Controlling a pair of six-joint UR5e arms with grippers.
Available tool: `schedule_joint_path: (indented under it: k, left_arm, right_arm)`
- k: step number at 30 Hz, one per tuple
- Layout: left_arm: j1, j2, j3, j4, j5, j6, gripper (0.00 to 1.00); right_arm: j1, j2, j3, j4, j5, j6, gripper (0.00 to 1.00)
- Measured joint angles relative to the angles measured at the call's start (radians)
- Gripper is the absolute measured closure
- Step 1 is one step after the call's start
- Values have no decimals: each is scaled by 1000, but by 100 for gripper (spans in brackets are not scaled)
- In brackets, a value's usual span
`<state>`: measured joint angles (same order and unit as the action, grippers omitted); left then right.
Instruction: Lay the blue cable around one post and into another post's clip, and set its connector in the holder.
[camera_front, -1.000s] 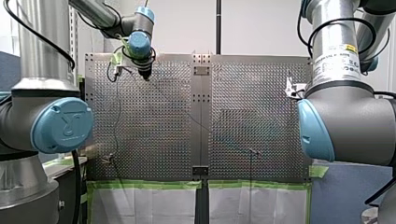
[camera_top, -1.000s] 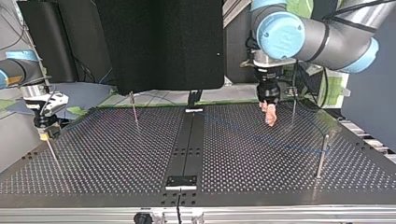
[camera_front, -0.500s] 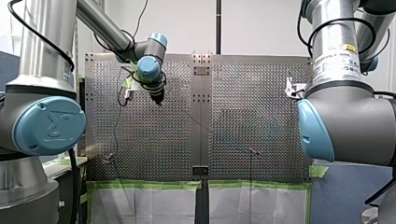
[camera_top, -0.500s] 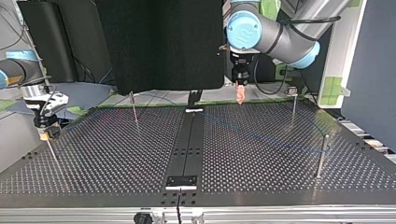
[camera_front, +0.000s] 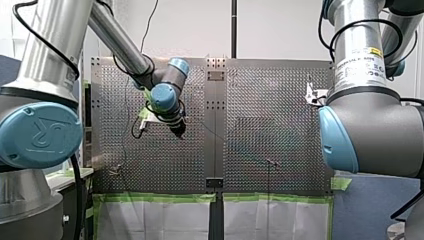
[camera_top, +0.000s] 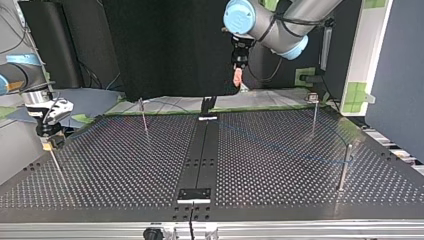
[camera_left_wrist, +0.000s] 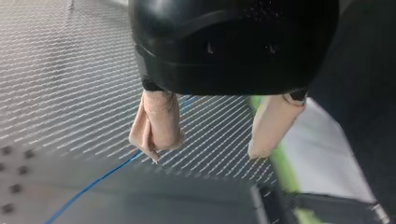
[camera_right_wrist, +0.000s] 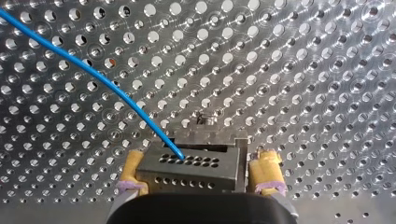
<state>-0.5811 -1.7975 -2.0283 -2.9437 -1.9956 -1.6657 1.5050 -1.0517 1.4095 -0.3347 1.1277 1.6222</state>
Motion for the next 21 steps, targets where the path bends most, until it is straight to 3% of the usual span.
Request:
schedule_joint_path:
  k: [13, 21]
  left_arm:
    - [-104, -83, -108, 107, -52, -104, 0]
    - [-67, -86, -177, 176, 6, -172, 0]
  right_arm:
    - [0, 0, 0, 0, 0, 0, 1]
    - [0, 0, 0, 0, 0, 0, 1]
